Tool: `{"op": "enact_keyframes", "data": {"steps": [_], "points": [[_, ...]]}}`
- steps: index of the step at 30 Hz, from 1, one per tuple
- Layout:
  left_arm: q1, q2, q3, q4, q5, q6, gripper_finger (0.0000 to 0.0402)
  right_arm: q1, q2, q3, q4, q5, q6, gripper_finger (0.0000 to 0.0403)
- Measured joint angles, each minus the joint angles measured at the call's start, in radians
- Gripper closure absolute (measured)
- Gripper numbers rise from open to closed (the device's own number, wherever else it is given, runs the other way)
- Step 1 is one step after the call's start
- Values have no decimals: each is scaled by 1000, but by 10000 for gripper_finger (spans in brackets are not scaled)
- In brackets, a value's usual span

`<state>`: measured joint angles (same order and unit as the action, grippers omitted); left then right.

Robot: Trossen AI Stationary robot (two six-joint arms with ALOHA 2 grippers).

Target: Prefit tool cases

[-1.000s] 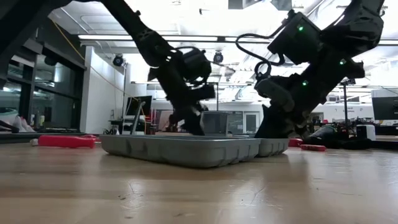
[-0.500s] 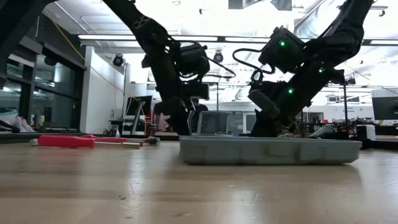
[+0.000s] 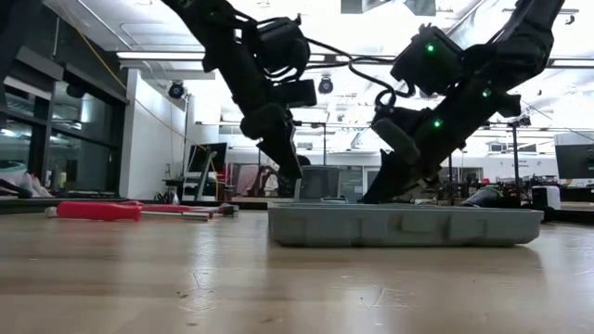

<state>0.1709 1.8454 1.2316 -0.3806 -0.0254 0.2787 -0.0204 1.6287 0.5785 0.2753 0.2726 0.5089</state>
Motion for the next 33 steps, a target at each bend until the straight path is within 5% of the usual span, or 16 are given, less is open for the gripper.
{"op": "enact_keyframes", "data": {"steps": [6,19,33], "points": [[-70,0,-91,125,-7,-62,401,-12,11,31,31,-49,-47,403],[-79,35,-126,229,-73,-137,401,-120,63,223,-317,-95,-179,403],[-65,168,-122,365,-42,-179,402,-152,93,227,-328,-219,-195,403]]}}
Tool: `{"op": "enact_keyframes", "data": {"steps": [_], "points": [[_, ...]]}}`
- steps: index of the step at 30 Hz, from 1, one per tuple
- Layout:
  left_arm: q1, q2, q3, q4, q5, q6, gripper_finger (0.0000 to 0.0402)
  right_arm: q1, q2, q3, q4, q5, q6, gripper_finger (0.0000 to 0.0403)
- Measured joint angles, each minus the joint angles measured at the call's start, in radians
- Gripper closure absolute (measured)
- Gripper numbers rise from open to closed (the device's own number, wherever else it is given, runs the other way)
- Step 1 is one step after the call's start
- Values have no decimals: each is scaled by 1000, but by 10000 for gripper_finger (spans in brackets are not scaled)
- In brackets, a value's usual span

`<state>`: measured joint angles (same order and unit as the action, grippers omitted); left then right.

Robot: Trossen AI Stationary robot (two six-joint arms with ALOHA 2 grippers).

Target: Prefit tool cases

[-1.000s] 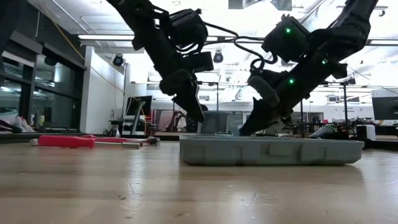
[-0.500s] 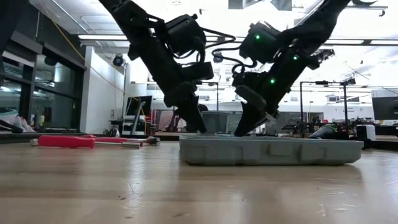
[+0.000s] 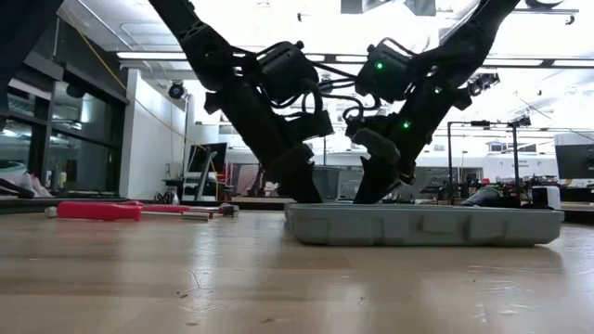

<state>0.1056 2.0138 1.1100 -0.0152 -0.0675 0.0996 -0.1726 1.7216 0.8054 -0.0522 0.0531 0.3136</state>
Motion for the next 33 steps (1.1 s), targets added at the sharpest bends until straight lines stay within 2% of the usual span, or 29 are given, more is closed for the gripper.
{"op": "enact_keyframes", "data": {"steps": [4,9,15,26,33], "points": [[3,1,-1,2,2,-11,402,2,-1,1,-11,30,-1,403],[13,2,-40,52,33,-30,402,8,-75,-3,-20,25,-18,403],[18,2,-63,96,36,-45,402,-16,-117,-2,-151,41,-26,403],[19,4,-65,137,38,-47,402,-39,-33,0,-138,-6,-24,403],[19,3,-67,138,36,-47,402,-42,3,-2,-43,-56,-19,403]]}}
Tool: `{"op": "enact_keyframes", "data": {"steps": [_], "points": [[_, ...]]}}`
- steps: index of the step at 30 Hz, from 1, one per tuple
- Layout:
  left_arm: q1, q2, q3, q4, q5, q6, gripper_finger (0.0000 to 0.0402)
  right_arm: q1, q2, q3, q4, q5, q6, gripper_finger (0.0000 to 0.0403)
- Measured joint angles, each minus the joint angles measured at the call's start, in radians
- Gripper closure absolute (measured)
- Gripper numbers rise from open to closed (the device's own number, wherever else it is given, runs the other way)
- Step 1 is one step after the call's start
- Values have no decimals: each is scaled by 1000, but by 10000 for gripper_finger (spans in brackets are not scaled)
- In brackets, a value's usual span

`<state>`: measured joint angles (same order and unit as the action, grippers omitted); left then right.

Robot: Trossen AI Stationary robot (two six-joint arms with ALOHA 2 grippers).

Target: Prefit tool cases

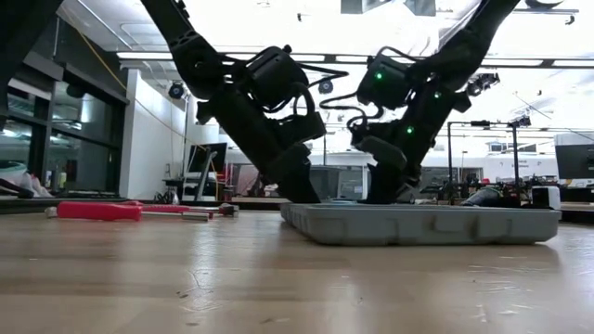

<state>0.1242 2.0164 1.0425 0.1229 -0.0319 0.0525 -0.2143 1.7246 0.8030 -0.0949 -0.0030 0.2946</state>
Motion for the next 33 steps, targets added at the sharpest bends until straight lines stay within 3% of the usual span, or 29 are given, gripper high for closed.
{"op": "enact_keyframes", "data": {"steps": [11,15,17,21,33], "points": [[-3,-2,0,-5,-14,0,401,-2,4,-4,110,-148,-5,403],[3,8,6,36,-67,0,402,15,1,6,237,-386,-18,403],[5,13,2,35,-94,-8,402,17,6,1,297,-444,-16,403],[8,47,5,75,-79,-19,402,19,-19,4,321,-401,8,403],[6,73,4,142,-43,-25,402,-24,-117,2,-98,-60,-49,403]]}}
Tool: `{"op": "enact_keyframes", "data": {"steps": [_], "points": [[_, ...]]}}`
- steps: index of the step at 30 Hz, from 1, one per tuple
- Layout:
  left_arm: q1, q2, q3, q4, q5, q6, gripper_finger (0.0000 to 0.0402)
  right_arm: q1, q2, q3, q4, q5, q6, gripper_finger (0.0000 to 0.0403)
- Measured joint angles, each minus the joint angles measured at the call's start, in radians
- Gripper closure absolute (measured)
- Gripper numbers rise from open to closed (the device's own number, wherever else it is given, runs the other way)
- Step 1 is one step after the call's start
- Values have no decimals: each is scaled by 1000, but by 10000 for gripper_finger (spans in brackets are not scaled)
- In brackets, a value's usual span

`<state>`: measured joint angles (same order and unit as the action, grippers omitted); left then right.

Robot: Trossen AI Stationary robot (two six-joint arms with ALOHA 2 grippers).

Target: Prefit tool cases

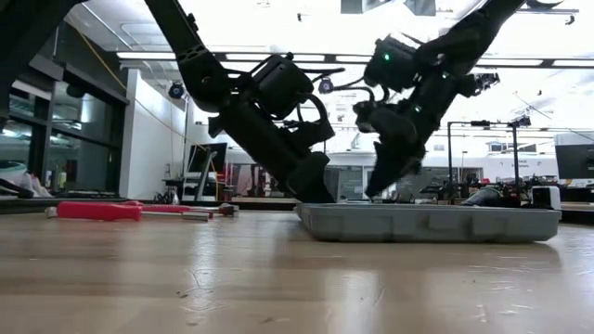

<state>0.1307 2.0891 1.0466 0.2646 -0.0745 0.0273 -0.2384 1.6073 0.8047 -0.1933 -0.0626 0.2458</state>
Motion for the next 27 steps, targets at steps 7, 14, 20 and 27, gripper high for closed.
{"op": "enact_keyframes", "data": {"steps": [7,14,20,27], "points": [[0,0,0,1,2,0,402,-38,9,-1,-92,75,-13,403],[0,1,-2,12,11,-1,402,-56,40,-1,-51,32,-8,403],[0,1,-2,14,13,-8,402,-59,36,-1,11,-89,-46,400],[0,1,-2,14,13,-16,402,-64,35,-1,23,-199,-28,323]]}}
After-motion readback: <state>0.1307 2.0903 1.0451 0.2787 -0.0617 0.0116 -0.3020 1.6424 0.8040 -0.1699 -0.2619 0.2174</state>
